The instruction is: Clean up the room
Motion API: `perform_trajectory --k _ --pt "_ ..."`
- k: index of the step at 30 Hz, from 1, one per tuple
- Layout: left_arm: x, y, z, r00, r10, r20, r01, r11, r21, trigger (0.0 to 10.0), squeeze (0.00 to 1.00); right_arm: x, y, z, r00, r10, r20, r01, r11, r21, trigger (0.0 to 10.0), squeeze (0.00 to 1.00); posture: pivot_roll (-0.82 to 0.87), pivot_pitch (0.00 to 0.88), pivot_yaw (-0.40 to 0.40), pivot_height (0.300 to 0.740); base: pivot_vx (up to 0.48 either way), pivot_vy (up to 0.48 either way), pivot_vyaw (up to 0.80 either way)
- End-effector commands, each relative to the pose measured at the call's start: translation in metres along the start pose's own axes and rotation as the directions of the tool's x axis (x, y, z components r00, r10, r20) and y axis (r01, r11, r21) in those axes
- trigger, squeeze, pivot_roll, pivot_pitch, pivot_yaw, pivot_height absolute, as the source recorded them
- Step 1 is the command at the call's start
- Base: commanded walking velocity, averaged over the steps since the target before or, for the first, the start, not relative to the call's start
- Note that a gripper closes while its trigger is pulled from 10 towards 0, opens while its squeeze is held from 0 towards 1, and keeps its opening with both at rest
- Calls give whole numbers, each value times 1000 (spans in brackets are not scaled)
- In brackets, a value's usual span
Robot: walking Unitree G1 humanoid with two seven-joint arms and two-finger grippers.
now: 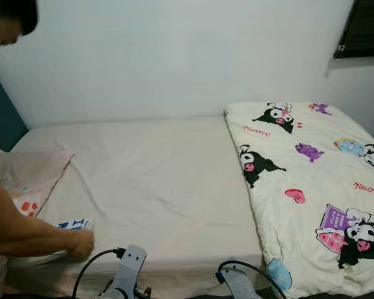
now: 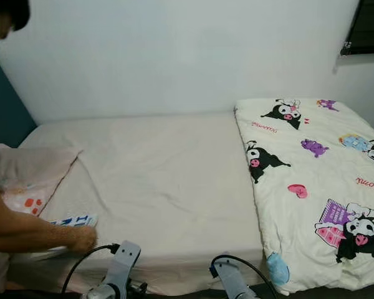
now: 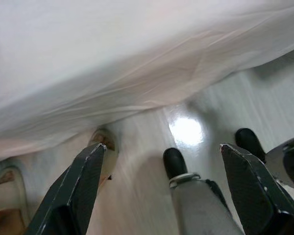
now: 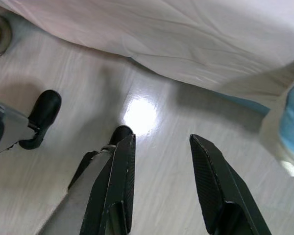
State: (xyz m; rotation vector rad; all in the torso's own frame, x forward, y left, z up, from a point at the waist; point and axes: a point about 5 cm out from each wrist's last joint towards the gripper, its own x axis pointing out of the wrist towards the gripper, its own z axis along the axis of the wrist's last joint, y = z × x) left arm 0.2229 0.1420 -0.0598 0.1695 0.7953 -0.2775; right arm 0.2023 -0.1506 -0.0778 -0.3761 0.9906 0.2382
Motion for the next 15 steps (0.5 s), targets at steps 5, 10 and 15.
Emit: perform_trajectory --k 5,10,15 --pt "-1 17 2 996 90 19 -89 995 -36 10000 0 1 8 6 1000 14 20 -14 1000 23 10000 0 33 0 12 740 0 -96 0" --pt "-2 22 -4 993 119 -23 -119 993 -14 10000 0 1 10 9 999 20 30 -21 999 33 10000 0 41 0 6 740 0 0 0" --pt "-3 26 -7 990 135 -38 -136 991 -18 10000 0 1 12 10 999 24 35 -25 999 42 10000 0 47 0 -1 740 0 0 0"
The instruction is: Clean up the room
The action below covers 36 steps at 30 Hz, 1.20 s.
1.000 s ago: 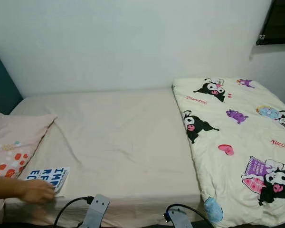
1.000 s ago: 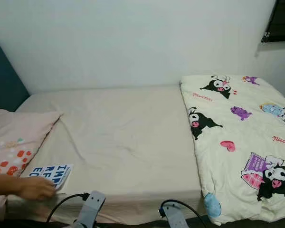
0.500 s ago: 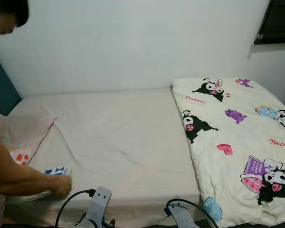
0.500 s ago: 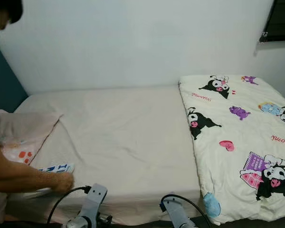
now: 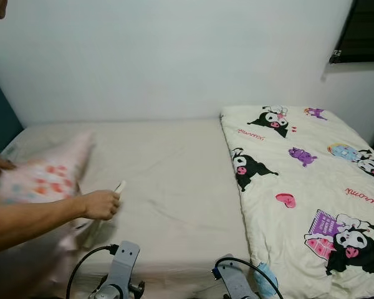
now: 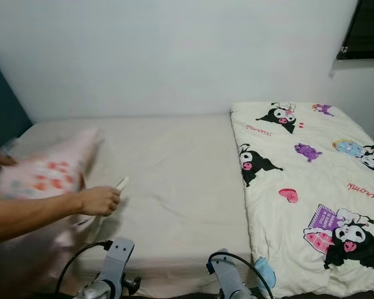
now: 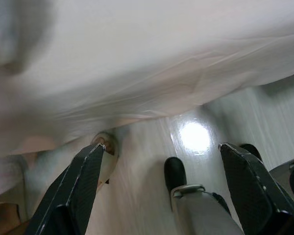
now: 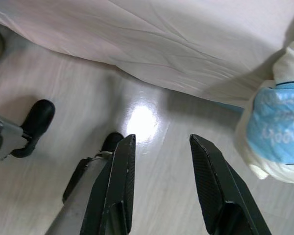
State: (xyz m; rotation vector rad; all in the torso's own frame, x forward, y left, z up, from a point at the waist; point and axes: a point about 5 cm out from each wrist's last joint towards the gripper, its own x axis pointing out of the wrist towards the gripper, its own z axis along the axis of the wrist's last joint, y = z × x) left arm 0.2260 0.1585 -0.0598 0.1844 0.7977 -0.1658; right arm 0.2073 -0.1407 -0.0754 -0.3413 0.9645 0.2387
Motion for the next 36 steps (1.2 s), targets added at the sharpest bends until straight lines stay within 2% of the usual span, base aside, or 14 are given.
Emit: perform_trajectory --k 1,5,7,10,17,20,25,28,30,34,36 --pt "-1 10 -5 999 32 -25 -31 999 10 10000 0 0 5 1 1000 14 3 -14 1000 15 10000 0 47 0 -1 740 0 0 0" --pt "-1 12 -4 999 47 -20 -47 999 -13 10000 0 0 1 0 1000 11 17 -12 998 63 10000 0 46 0 8 740 0 0 0" --pt "0 11 -2 999 39 -21 -39 999 -1 10000 0 0 -3 0 1000 1 20 -3 997 76 10000 0 41 1 23 740 0 0 0" --pt "1 6 -1 999 29 -27 -28 999 32 10000 0 0 -8 -2 1000 -14 14 13 997 78 10000 0 24 0 36 740 0 0 0" --pt "1 3 0 999 22 -24 -21 999 44 10000 0 0 -10 -2 1000 -19 14 18 997 71 10000 0 27 0 26 740 0 0 0" --pt "1 4 1 999 33 -16 -32 998 45 10000 0 0 -4 -2 1000 4 13 -4 1000 22 10000 0 31 0 -4 740 0 0 0" --pt "1 6 0 999 43 -20 -42 998 42 10000 0 0 -2 -2 1000 12 11 -12 1000 7 10000 0 27 0 -3 740 0 0 0" --pt "-1 5 -7 999 36 -31 -34 998 43 10000 0 0 1 0 1000 20 15 -20 1000 14 10000 0 54 0 -6 740 0 0 0" --pt "-2 3 -12 999 23 -39 -21 998 58 10000 0 0 2 -1 999 33 18 -32 999 -17 10000 0 66 0 -12 740 0 0 0" --pt "-4 4 -18 999 25 -42 -22 998 60 10000 0 0 6 -4 999 35 17 -34 999 -24 10000 0 68 0 -22 740 0 0 0" --pt "-5 3 -22 999 28 -40 -24 996 89 10000 0 -1 5 -7 999 41 19 -40 999 -32 10000 0 67 0 -28 740 0 0 0"
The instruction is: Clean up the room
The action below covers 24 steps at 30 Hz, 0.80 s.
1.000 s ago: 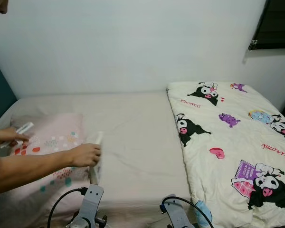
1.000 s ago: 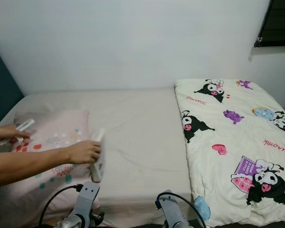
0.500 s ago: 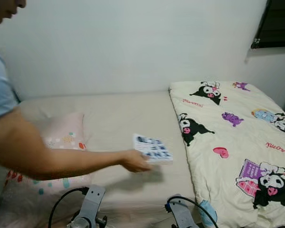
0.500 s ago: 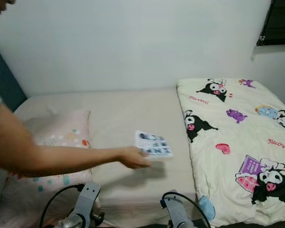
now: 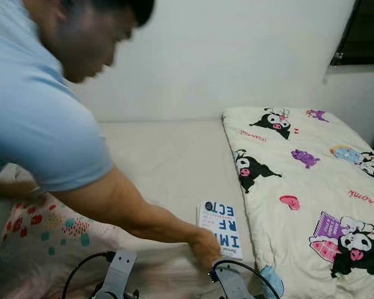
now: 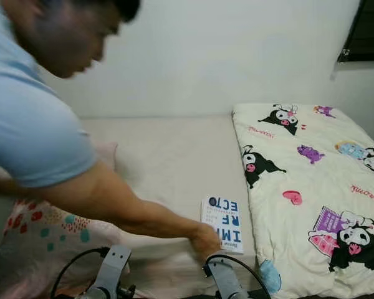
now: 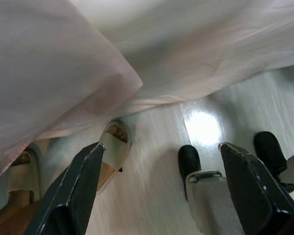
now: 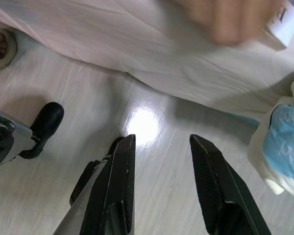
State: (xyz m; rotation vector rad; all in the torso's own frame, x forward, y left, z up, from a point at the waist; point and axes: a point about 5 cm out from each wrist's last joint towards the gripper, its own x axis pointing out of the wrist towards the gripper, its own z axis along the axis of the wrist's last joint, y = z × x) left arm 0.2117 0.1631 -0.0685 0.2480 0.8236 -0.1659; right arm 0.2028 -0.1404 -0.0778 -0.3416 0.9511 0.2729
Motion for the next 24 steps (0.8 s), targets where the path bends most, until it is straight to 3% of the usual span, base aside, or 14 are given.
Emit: perform_trajectory --k 1,9,16,21,24 --pt "-1 3 -5 1000 6 -8 -6 999 34 10000 0 0 3 -2 1000 15 2 -15 1000 -15 10000 0 67 0 -28 740 0 0 0" --pt "4 -2 16 1000 -4 28 3 999 51 10000 0 -1 -26 17 994 -73 79 70 997 31 10000 0 25 0 -29 740 0 0 0" --pt "3 -3 12 1000 0 25 -2 998 58 10000 0 -1 -27 22 992 -76 105 71 996 50 10000 0 39 0 -14 740 0 0 0" --pt "1 -2 3 1000 -4 10 4 998 68 10000 0 0 -21 18 994 -59 95 58 998 13 10000 0 30 0 -19 740 0 0 0" --pt "0 2 -1 1000 -2 -3 2 997 79 10000 0 0 -23 20 992 -77 98 73 996 45 10000 0 26 0 -16 740 0 0 0"
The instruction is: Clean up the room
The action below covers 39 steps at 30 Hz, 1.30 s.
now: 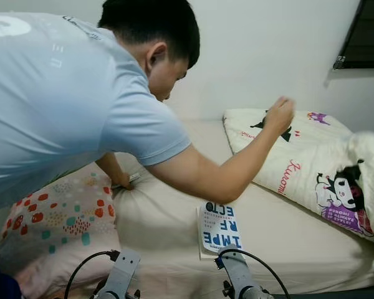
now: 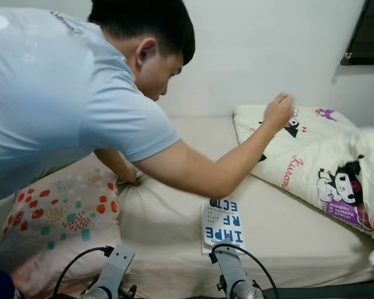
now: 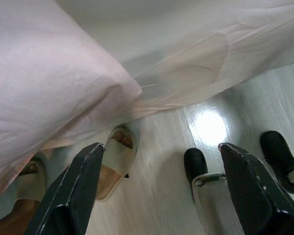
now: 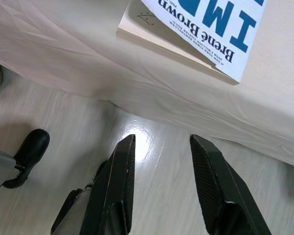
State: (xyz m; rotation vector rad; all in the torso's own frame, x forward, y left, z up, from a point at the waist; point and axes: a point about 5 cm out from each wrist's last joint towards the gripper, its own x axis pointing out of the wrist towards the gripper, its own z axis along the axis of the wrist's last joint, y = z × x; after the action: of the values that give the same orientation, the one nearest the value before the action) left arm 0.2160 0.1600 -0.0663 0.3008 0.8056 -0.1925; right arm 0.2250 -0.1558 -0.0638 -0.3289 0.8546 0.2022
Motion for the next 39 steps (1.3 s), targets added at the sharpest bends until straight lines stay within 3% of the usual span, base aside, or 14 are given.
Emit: perform_trajectory --k 1,10,12,13,15,20,39 --pt "-2 5 -7 1000 -1 -20 1 999 36 10000 0 1 -1 5 1000 -6 20 6 1000 0 10000 0 30 0 -18 740 0 0 0" --pt "0 9 1 1000 11 5 -12 999 42 10000 0 2 -6 14 999 -22 43 22 1000 0 10000 0 34 0 -22 740 0 0 0" --pt "1 10 5 1000 21 20 -21 1000 10 10000 0 2 -6 15 999 -25 46 25 1000 2 10000 0 33 0 -28 740 0 0 0" --pt "2 11 10 999 37 35 -35 998 -56 10000 0 2 -7 14 999 -33 40 32 999 25 10000 0 40 0 -27 740 0 0 0" --pt "2 12 10 999 43 33 -40 997 -66 10000 0 2 -7 13 999 -37 34 35 998 49 10000 0 41 0 -25 740 0 0 0" --pt "2 11 7 999 42 15 -41 998 -53 10000 0 1 -9 10 999 -45 24 42 996 83 10000 0 27 0 -17 740 0 0 0" --pt "3 3 10 999 35 20 -34 997 -65 10000 0 2 -10 12 1000 -16 16 15 999 35 10000 0 25 0 -41 740 0 0 0"
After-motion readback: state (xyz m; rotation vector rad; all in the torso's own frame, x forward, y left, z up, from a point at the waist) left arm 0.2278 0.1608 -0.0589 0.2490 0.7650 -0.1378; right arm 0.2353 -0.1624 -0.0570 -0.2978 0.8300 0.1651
